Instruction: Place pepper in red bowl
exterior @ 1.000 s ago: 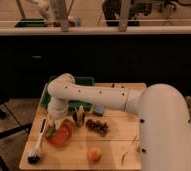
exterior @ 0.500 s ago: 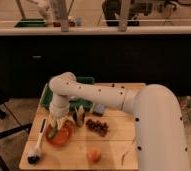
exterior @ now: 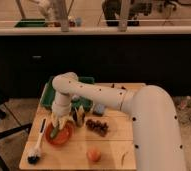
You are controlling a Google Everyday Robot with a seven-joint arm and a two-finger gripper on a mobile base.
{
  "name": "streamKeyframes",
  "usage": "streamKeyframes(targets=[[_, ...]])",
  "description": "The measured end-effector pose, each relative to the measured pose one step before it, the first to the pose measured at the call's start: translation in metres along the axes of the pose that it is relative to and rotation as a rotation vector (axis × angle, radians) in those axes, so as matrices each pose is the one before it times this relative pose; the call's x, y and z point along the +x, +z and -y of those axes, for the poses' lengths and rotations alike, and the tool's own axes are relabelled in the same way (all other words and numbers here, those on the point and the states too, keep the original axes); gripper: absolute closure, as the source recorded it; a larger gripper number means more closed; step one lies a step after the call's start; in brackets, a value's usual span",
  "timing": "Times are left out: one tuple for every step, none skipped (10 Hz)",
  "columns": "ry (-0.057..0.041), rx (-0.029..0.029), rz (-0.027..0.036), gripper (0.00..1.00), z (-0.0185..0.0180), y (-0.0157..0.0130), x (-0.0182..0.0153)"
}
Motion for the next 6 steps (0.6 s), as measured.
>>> streamKeyframes(targets=[[-0.00101,-0.00163,0.00409,0.86,0.00153,-0.00027,0.00092],[-0.00291,-0.00183,0.0054,0.77,0.00173,0.00031,0.00082],[-0.00618,-0.00497,0.00741,0.65,0.00221,-0.00032,0.00036],[-0.00477,-0.00424,0.00545,0.55,0.00167,0.0,0.00023],[-0.00316,-0.00347,0.00296,0.47,0.00092,0.0001,0.0003],[-0.00489,-0.00289,0.00496,0.35,0.00165,0.00007,-0.00014]])
